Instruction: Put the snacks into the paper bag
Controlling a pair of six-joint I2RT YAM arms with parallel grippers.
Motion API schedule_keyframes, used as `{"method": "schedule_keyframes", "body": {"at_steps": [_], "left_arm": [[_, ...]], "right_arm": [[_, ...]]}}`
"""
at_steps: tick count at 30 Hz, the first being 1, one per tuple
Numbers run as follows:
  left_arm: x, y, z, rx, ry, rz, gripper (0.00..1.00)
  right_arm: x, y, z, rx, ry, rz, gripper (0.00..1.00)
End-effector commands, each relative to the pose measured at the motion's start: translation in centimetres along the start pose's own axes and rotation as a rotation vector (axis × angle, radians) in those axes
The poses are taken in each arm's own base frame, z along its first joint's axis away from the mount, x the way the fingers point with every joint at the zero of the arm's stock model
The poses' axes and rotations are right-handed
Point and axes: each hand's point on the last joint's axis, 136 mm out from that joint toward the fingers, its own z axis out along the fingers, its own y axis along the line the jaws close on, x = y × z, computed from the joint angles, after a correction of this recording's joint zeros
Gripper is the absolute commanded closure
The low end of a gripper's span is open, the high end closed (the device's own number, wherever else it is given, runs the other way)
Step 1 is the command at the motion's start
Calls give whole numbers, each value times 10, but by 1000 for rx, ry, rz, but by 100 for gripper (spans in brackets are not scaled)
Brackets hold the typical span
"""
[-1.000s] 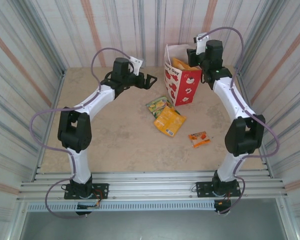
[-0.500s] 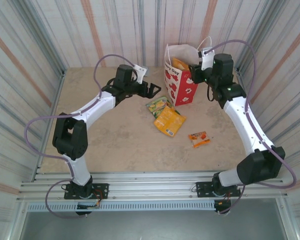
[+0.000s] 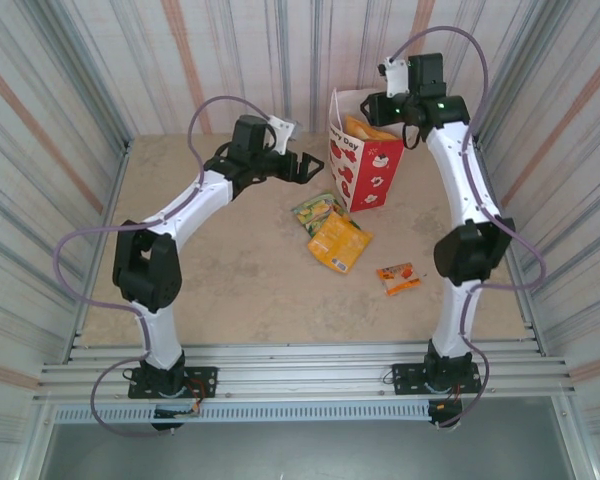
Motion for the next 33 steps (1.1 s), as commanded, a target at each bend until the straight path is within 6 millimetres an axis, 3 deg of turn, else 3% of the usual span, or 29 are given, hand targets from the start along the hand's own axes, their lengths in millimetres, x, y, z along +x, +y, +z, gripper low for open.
{"method": "schedule_keyframes", "body": {"at_steps": [1,4,11,18,24,29,33], "left_arm": [[-4,4,4,15,7,-31,2],[-5,6,5,11,5,-27,2],[-1,13,4,-12,17,-22,2],[1,16,6,-18,22,-26,2],[4,19,4,-30,36,-24,2],[5,21,2,-39,42,-23,2],[3,18,-1,-37,40,-27,2]], "right_arm": [[31,-12,19,-12,145,65,43],[38,-22,38,-31,161,108,46],[67,-18,67,-190,234,275,60],[98,-1,91,-233,323,237,67],[129,-2,114,-163,400,151,66],[131,-1,119,-153,402,143,62],[106,3,105,-160,340,125,55]]}}
